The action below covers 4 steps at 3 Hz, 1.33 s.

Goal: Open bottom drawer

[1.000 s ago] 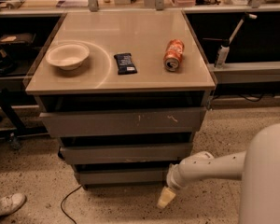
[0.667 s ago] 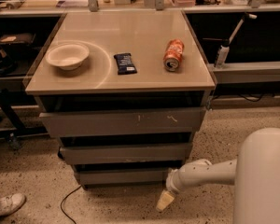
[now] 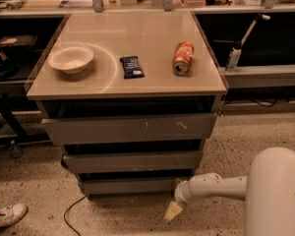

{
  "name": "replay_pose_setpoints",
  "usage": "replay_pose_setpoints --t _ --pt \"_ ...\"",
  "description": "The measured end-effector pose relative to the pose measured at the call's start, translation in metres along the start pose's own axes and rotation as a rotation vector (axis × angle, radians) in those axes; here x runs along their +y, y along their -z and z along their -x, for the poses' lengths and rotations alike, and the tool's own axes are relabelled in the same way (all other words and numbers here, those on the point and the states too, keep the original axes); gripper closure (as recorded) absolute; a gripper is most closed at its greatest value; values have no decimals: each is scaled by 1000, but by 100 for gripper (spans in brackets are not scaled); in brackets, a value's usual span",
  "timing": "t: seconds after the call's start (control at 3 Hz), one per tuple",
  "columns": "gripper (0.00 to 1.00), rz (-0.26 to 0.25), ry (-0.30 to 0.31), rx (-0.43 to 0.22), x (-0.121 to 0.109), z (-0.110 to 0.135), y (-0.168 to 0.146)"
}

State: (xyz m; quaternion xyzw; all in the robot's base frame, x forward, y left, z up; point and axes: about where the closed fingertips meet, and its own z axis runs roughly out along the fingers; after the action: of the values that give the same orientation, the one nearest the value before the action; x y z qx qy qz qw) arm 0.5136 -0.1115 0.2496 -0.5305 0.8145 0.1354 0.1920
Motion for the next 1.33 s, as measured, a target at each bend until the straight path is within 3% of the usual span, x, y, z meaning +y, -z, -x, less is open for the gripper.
replay_pose_setpoints --t 1.33 --pt "0 2 72 -46 -48 3 -49"
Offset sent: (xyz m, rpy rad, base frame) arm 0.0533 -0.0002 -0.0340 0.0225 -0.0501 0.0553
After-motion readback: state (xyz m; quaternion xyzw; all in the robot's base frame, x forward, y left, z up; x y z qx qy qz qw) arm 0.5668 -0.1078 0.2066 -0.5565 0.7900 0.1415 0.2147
